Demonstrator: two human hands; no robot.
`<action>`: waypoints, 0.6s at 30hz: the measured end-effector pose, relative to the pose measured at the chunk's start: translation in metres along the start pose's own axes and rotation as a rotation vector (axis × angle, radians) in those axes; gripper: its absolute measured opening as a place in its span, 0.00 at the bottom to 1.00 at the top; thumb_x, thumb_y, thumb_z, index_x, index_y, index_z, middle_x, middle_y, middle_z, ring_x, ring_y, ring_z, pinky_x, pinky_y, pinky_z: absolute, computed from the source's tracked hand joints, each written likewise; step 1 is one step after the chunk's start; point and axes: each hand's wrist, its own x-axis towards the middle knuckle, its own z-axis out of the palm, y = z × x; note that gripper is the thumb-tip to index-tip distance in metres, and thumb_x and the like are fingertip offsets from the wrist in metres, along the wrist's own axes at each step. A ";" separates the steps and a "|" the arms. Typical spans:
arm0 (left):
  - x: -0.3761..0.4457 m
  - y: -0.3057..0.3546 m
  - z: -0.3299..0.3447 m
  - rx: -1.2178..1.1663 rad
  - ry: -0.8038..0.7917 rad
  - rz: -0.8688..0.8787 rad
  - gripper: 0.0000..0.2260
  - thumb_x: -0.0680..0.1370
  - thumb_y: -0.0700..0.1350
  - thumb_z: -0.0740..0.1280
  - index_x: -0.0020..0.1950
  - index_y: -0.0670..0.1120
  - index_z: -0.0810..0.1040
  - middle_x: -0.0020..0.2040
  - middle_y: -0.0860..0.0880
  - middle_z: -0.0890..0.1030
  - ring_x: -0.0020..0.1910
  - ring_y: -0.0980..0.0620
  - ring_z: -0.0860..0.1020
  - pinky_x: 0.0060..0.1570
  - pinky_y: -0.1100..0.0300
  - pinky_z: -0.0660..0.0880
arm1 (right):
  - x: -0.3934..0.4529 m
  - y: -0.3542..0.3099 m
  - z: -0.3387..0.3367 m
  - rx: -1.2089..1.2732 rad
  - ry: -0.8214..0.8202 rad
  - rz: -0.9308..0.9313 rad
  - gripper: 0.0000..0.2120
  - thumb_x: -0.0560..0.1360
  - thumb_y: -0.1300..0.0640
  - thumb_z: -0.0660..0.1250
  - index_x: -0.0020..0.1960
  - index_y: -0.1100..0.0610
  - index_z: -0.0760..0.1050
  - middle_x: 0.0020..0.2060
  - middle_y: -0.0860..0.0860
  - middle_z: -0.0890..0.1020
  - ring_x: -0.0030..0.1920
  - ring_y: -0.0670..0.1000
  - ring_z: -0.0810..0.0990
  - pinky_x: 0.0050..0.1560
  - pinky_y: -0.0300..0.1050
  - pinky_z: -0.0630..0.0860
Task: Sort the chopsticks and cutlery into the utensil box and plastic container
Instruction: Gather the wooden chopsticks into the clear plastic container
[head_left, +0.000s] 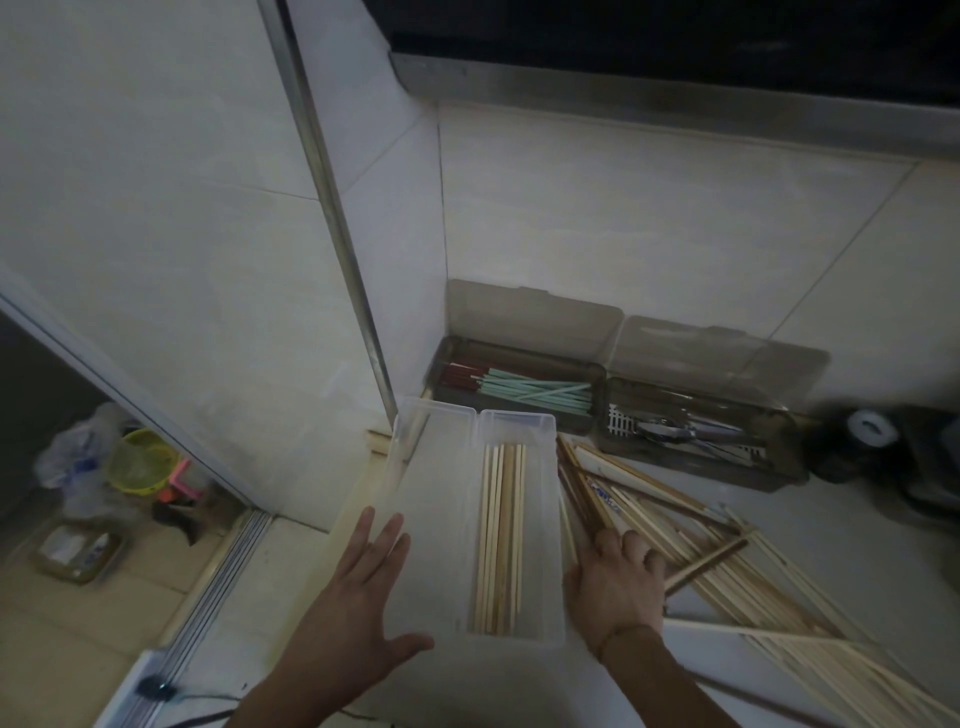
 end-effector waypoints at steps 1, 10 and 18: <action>0.000 -0.001 0.000 -0.004 0.004 0.002 0.50 0.67 0.73 0.64 0.79 0.51 0.49 0.75 0.63 0.34 0.73 0.59 0.26 0.70 0.64 0.44 | -0.002 0.001 -0.005 0.009 -0.032 0.003 0.13 0.68 0.46 0.64 0.39 0.53 0.81 0.42 0.52 0.76 0.46 0.57 0.69 0.45 0.53 0.67; 0.001 -0.006 0.006 -0.016 0.016 0.013 0.51 0.63 0.77 0.58 0.78 0.48 0.57 0.78 0.60 0.43 0.76 0.57 0.33 0.71 0.60 0.53 | -0.009 0.014 -0.047 1.128 -0.097 0.102 0.12 0.77 0.63 0.63 0.53 0.47 0.71 0.31 0.50 0.81 0.28 0.41 0.76 0.31 0.29 0.70; 0.001 -0.004 0.004 -0.011 0.029 0.008 0.51 0.63 0.77 0.58 0.79 0.49 0.56 0.78 0.61 0.41 0.76 0.57 0.32 0.71 0.60 0.52 | -0.019 -0.007 -0.069 0.831 0.337 -0.287 0.08 0.73 0.48 0.61 0.44 0.45 0.79 0.36 0.40 0.82 0.40 0.40 0.79 0.44 0.36 0.74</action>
